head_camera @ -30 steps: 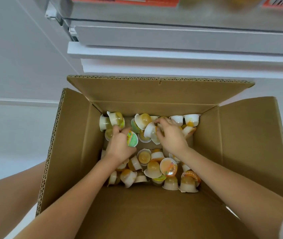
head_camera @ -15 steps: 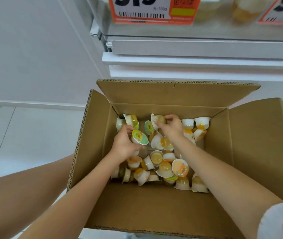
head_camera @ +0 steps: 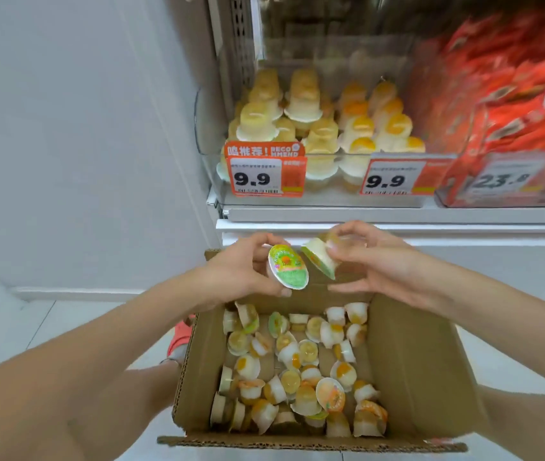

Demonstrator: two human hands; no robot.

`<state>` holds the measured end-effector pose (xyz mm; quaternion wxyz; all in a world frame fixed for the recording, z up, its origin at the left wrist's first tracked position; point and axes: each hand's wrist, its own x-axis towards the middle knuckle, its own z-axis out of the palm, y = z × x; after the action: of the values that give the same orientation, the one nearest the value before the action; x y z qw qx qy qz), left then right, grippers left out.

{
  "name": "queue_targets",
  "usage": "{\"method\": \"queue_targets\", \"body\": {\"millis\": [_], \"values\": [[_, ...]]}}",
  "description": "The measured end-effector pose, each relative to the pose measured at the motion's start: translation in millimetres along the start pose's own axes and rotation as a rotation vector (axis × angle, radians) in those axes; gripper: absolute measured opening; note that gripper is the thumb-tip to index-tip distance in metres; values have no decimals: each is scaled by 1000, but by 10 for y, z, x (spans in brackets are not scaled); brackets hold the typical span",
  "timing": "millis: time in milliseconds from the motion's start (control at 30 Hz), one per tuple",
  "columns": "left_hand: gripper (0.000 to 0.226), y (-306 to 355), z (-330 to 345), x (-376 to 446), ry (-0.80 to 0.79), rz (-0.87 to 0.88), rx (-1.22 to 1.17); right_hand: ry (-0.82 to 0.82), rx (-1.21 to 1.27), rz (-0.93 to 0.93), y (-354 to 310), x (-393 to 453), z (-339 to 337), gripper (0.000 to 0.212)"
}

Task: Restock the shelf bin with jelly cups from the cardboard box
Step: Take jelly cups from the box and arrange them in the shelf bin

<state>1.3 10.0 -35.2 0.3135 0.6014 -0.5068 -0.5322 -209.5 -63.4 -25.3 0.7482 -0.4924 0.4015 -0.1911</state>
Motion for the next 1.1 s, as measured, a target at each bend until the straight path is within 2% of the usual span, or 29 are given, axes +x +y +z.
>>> {"method": "queue_targets", "body": {"millis": [100, 200, 367, 533, 633, 733, 800, 1000, 1100], "values": [[63, 253, 108, -81, 21, 50, -128, 106, -162, -229, -155, -213, 126, 31], [52, 349, 236, -93, 27, 70, -409, 114, -265, -362, -228, -298, 115, 37], [28, 461, 364, 17, -8, 58, -624, 128, -381, -435, -380, -283, -18, 43], [36, 548, 420, 28, -97, 0, -831, 88, -346, -450, -411, -246, -94, 47], [39, 610, 419, 9, -53, -48, -1023, 32, -310, -459, -426, -228, -69, 46], [25, 655, 419, -14, -33, -73, -1044, 19, -354, -498, -449, -214, -59, 46], [24, 649, 423, -21, -28, -94, -1052, 6, -376, -512, -464, -206, -64, 47], [48, 681, 442, -53, -47, -140, -1076, -140, -455, -473, -463, -208, -50, 62], [54, 677, 449, -50, -58, -177, -1061, -123, -498, -484, -469, -231, -42, 65]]}}
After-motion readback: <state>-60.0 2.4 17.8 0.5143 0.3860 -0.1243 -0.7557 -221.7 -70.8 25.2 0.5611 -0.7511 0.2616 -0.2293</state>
